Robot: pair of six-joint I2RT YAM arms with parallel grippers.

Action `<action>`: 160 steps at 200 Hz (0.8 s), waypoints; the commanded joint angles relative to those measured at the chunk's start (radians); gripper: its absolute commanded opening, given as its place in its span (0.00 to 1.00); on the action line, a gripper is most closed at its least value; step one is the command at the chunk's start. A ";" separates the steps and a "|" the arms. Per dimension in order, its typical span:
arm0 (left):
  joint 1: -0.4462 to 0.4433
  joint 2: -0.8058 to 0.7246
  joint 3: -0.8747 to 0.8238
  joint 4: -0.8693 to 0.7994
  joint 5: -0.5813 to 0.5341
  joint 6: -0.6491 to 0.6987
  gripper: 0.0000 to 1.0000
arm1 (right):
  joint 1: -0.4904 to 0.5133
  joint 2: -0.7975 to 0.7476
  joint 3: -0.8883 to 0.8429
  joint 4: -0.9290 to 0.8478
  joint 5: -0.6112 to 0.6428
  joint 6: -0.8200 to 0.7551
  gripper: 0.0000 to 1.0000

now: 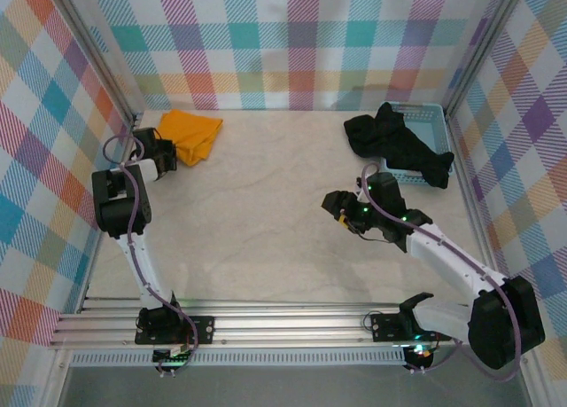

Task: Fold and stack the t-shirts

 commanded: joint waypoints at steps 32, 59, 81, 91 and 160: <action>-0.067 -0.035 -0.084 0.114 0.003 -0.075 0.00 | -0.005 0.000 0.040 0.011 -0.007 -0.029 0.67; -0.113 -0.055 -0.124 0.147 -0.029 -0.106 0.00 | -0.005 -0.014 0.043 0.005 -0.007 -0.023 0.67; -0.126 -0.062 -0.144 0.152 -0.036 -0.110 0.00 | -0.004 -0.034 0.055 -0.034 0.000 -0.038 0.68; -0.119 -0.078 -0.146 0.139 -0.024 -0.088 0.17 | -0.006 -0.046 0.062 -0.060 0.010 -0.050 0.69; -0.112 -0.635 -0.111 -0.446 -0.111 0.468 1.00 | -0.100 -0.069 0.333 -0.367 0.250 -0.324 1.00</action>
